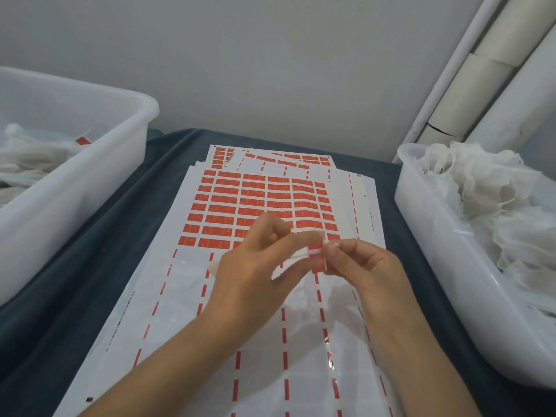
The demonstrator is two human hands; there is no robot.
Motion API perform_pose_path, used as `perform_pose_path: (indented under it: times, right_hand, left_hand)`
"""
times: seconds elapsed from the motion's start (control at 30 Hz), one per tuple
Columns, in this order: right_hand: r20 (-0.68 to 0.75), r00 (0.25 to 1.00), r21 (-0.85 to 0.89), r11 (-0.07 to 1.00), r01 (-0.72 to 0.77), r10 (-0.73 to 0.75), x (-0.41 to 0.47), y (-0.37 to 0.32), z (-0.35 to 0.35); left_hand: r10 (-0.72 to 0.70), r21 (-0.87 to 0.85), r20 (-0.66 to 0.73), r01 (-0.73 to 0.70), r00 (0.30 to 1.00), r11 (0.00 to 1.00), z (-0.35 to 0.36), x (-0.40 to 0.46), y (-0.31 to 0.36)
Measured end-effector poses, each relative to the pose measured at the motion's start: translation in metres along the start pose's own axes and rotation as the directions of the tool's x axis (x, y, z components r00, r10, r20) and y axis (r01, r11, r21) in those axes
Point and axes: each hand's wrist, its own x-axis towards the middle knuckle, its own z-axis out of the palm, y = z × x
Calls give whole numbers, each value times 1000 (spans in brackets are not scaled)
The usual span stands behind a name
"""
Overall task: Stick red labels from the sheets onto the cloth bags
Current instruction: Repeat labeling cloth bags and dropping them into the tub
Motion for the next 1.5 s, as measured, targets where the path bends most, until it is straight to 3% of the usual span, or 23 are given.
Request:
perform_pose_path:
  times: [0.33,0.43,0.5,0.6,0.67,0.73,1.1,1.5]
  right_hand:
    - [-13,986,-182,970,164,-169,-2,-3,-5]
    - [-28,978,-174,964,201,-209,-4,-4,-4]
    - [-60,979,-50,980,193,-196,-5,-5,-2]
    - [-98,982,143,975,172,-159,-4,-7,-2]
    - [-77,985,158,973,167,-156,-4,-8,1]
    - [-35,987,159,975,157,-154,-5,-8,6]
    - [25,993,288,952,105,-118,-9,-4,8]
    - [15,990,293,947,129,-140,-6,-1,8]
  left_hand:
    - [24,-4,33,-24,999,1000,2,-4,-3]
    - [-118,-145,87,130,989,981,2,-3,3]
    - [-348,-347,183,392,919,852,2,-1,10]
    - [-583,-565,379,679,719,469,0,2,15]
    - [-630,-608,439,728,641,317,-3,4,14]
    - [-630,-632,455,727,629,269,-5,4,14]
    - [-567,-683,466,683,680,258,-8,4,18]
    - [-550,-677,471,682,690,276,-7,4,18]
